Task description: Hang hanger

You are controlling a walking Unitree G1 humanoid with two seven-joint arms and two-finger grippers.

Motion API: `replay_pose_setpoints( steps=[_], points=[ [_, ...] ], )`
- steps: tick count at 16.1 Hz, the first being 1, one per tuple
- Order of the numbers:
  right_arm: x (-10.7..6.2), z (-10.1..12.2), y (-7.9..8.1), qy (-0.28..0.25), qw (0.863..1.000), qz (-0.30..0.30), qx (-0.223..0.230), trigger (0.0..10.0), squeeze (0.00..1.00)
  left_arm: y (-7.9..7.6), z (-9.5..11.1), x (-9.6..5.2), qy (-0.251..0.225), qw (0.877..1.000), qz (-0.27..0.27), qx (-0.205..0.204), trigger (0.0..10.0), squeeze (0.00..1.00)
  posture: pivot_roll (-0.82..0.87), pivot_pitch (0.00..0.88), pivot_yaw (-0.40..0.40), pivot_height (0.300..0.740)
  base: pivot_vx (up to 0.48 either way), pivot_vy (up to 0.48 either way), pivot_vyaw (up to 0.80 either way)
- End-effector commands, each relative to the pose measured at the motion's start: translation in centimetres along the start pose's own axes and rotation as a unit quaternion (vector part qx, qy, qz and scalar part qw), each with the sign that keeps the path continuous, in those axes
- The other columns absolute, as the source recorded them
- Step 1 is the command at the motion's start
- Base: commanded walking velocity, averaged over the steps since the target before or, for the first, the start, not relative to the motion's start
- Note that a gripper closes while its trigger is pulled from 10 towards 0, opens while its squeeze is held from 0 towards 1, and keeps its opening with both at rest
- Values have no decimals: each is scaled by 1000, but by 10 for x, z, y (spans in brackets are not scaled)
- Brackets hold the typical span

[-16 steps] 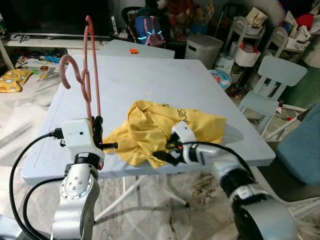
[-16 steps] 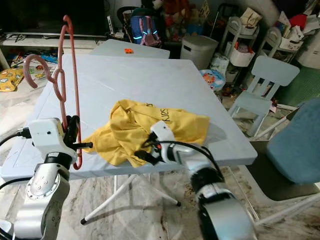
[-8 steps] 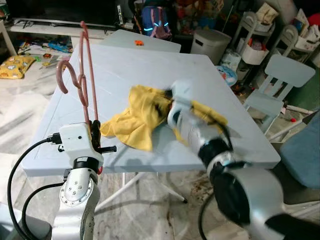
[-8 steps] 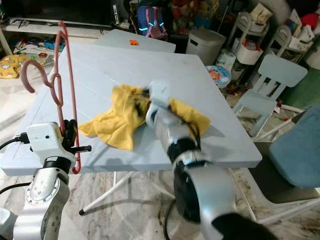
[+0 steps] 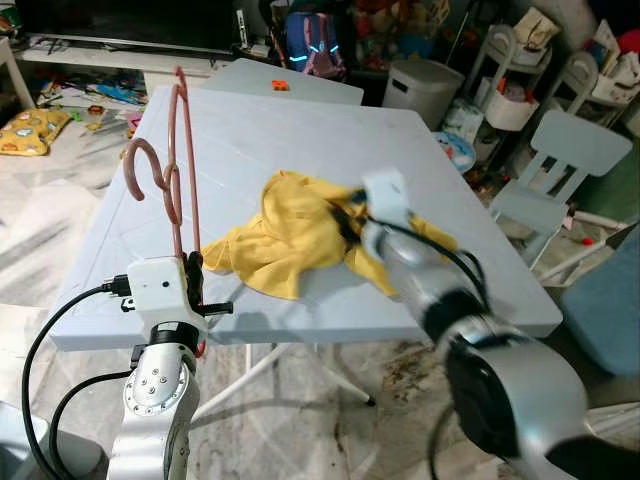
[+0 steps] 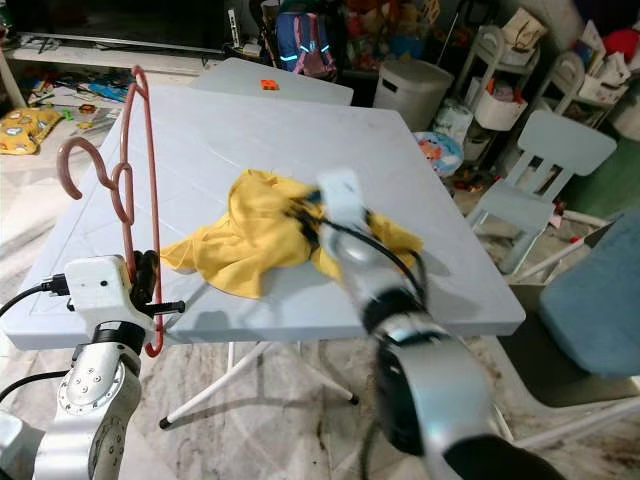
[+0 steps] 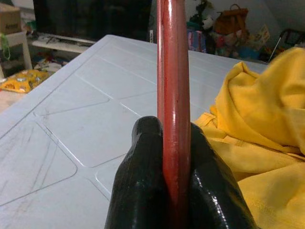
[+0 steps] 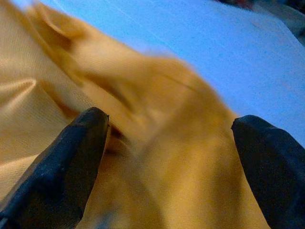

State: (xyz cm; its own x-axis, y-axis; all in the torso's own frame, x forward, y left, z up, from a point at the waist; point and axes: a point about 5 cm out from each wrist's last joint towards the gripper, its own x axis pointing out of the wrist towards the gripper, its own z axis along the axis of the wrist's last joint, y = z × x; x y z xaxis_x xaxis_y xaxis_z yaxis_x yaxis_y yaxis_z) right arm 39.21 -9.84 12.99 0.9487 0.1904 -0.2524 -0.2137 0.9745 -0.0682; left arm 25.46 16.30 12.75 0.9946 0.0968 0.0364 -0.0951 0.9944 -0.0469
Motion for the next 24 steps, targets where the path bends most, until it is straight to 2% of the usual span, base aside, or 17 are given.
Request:
replay_pose_setpoints(
  steps=[1,4,8,9,11,15,17,18,19,20,21,24],
  points=[
    [-2,0,-16,-19,1000,-22,7,10000,0,-1,-14,-3,24,1000,-7,0,10000,0,15,0,-128,740,0,0,0],
    [-11,-4,-30,-72,995,-59,47,10000,0,-2,-17,-5,21,999,-29,4,10000,0,-21,0,-102,740,0,0,0],
    [-21,2,-26,-139,989,-28,51,10000,0,-2,-8,4,-6,999,-45,25,10000,0,-56,0,-75,740,0,0,0],
    [-22,3,-30,-144,987,-25,62,10000,0,-7,-3,9,-19,998,-51,20,10000,0,-60,0,-71,740,0,0,0],
    [-25,8,-31,-161,985,-23,56,10000,0,-15,3,14,-34,997,-63,24,10000,0,-68,0,-67,740,0,0,0],
    [-29,8,-37,-162,985,-28,56,10000,0,-20,1,17,-35,996,-75,35,10000,0,-71,0,-56,740,0,0,0],
    [-30,5,-37,-153,986,-13,62,10000,0,-20,0,17,-33,996,-76,37,10000,0,-73,0,-55,740,0,0,0],
    [-26,-8,-27,-92,994,51,29,10000,0,-20,0,17,-33,996,-78,37,10000,0,-76,0,-52,740,0,0,0],
    [-25,-19,-22,-43,995,86,8,10000,0,-21,0,17,-33,996,-79,37,10000,0,-78,0,-50,740,0,0,0],
    [-27,-40,-16,46,987,151,-32,10000,0,-22,0,18,-33,996,-80,37,10000,0,-80,0,-50,740,0,0,0],
    [-29,-42,-19,63,980,179,-53,10000,0,-23,-1,17,-33,995,-83,37,10000,0,-76,0,-54,740,0,0,0],
    [-30,-21,-27,36,974,217,-56,10000,0,-23,-3,16,-28,996,-81,35,10000,0,-74,0,-62,740,0,0,0]
  ],
)
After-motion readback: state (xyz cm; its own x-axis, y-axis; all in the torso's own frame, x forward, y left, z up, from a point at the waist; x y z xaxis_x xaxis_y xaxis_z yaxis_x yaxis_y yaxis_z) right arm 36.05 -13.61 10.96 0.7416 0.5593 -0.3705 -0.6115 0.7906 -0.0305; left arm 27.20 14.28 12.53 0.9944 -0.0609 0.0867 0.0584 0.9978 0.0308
